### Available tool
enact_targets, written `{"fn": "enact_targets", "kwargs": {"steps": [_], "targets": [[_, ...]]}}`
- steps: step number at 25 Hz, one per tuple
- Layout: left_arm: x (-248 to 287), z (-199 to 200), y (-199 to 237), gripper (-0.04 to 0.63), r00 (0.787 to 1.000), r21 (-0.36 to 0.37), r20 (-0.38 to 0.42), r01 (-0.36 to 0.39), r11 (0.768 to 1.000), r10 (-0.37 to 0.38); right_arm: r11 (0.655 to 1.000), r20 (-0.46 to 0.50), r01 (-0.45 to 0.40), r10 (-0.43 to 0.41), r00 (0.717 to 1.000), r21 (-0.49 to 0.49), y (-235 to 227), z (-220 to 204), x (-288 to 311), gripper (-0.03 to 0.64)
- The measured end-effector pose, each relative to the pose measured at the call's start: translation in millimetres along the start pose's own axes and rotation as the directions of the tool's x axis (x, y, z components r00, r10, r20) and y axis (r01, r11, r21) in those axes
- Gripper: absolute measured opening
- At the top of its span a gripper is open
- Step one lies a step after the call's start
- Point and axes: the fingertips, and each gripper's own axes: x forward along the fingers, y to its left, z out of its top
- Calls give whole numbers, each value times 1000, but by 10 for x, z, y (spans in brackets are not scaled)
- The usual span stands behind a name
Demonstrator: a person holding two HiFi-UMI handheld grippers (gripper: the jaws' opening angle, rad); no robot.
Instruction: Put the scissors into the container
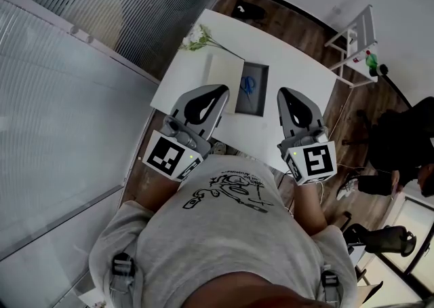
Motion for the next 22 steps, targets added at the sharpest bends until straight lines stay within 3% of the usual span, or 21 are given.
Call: {"fn": "enact_targets", "kwargs": {"steps": [14,22], "targets": [[37,135,-49,21,1000,8,1,24,1000,-24,999,83,7,-4,997,-34,119,423,-398,6],[-1,175,-74,21,999,3,7,31,1000,-31,998,82,21,-17,996,-53,138,464,-496,6]]}}
